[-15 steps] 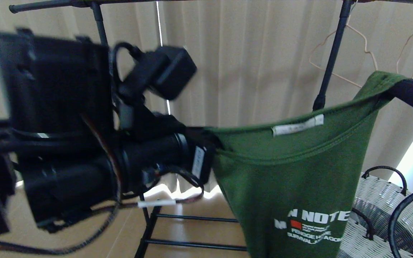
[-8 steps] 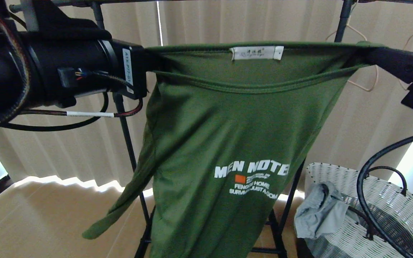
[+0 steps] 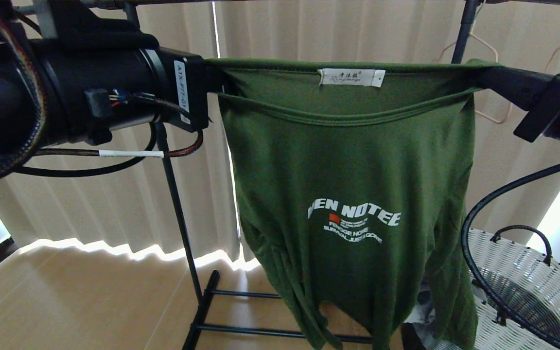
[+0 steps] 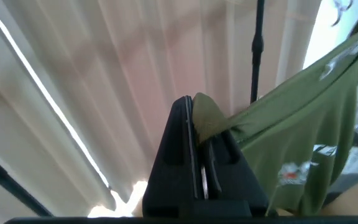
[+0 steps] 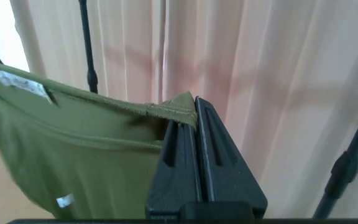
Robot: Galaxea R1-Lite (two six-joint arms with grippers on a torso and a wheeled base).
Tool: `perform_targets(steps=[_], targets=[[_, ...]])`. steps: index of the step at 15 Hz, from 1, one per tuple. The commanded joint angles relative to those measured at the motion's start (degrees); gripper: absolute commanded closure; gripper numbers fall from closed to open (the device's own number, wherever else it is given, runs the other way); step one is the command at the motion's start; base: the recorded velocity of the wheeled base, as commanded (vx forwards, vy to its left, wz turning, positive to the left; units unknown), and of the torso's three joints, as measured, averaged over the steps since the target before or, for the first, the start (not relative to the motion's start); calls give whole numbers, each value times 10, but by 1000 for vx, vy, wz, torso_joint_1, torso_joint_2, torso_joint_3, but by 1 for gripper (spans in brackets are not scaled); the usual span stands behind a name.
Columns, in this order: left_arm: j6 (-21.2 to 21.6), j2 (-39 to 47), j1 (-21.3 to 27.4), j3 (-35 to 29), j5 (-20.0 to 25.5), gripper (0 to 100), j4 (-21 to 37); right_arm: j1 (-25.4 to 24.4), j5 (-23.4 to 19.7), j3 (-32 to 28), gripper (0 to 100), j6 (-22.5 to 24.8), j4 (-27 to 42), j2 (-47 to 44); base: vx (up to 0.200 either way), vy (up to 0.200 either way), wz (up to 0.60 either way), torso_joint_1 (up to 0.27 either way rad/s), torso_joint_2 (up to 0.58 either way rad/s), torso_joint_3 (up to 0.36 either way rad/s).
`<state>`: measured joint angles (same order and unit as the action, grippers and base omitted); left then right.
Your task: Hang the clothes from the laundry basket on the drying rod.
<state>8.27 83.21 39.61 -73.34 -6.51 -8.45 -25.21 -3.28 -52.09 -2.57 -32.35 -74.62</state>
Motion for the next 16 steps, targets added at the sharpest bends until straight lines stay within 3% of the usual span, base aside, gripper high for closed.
perform_targets(steps=[1,6,10,11,13,16], targets=[[0,3,0,5,-1,100,-1,1,1,8,100,0,0,0,0,0,0,0,0,0],[1,41,-6,-4,-4,100,-36,0,-1,39,100,2,12,54,0,0,0,0,0,0],[3,88,-7,-59,-4,100,-44,1,-9,67,100,-4,77,138,0,0,0,0,0,0],[2,97,-7,-73,-3,100,-45,0,-21,74,100,-9,81,149,0,0,0,0,0,0],[2,139,-6,-123,-3,100,-56,0,-87,106,100,-25,96,181,0,0,0,0,0,0],[1,160,-6,-145,-4,100,-59,0,-117,111,100,-29,98,182,0,0,0,0,0,0]])
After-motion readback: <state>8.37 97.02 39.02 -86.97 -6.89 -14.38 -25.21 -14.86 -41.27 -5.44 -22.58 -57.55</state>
